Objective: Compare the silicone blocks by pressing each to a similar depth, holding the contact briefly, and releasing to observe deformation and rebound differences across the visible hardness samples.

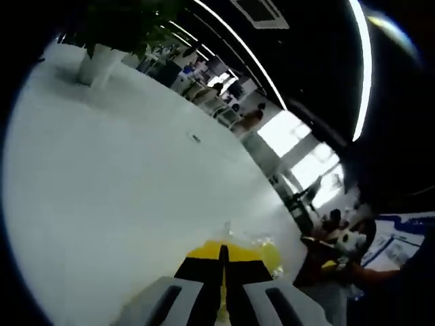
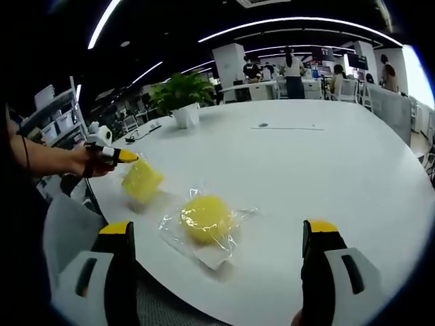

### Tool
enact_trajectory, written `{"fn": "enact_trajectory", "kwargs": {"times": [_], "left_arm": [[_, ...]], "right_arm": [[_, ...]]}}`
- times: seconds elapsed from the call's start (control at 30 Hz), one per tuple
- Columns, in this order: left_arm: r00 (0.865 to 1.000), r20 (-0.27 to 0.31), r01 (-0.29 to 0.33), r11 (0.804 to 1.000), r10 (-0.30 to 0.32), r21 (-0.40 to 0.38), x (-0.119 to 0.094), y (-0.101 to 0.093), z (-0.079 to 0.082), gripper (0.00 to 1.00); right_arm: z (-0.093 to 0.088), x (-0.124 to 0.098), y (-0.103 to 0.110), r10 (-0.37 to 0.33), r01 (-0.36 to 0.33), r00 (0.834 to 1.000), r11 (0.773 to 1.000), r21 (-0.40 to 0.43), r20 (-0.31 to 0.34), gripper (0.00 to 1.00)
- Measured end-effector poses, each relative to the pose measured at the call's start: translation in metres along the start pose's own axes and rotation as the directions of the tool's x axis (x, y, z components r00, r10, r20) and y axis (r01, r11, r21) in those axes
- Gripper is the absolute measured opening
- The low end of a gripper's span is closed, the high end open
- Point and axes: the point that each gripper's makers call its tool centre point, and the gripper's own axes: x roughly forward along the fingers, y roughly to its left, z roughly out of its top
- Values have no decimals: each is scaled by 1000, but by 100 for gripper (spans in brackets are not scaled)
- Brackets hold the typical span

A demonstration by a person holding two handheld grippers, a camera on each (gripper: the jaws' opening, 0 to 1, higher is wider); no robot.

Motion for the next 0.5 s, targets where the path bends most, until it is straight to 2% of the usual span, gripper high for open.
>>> {"fn": "enact_trajectory", "kwargs": {"times": [0.07, 0.1, 0.13, 0.2, 0.27, 0.43, 0.5], "left_arm": [[999, -1, -35, 995, 35, 95, -4, -4, 4, 0], [995, -21, -88, 982, 93, 165, -6, 0, 3, 0], [994, -28, -99, 978, 106, 184, -7, -1, 2, 0], [994, -26, -97, 969, 106, 226, -7, -7, 4, 0], [996, -4, -87, 952, 92, 294, -9, -16, 10, 0], [995, 14, -93, 923, 94, 373, -11, -27, 20, 0], [996, 27, -86, 922, 82, 378, -12, -32, 24, 0]], "right_arm": [[3, -1, 1, 0, 0, 1000, 1000, -4, 6, 96], [4, -1, 1, 0, 0, 1000, 1000, -5, 11, 96], [4, -1, 2, 2, -2, 1000, 1000, -4, 13, 96], [5, -1, 3, 3, -3, 1000, 1000, -7, 17, 97], [7, -1, 6, 13, -13, 999, 1000, -3, 32, 97], [12, 0, 10, 33, -32, 998, 999, -3, 50, 97], [16, -1, 9, 41, -40, 997, 999, -8, 60, 97]]}}
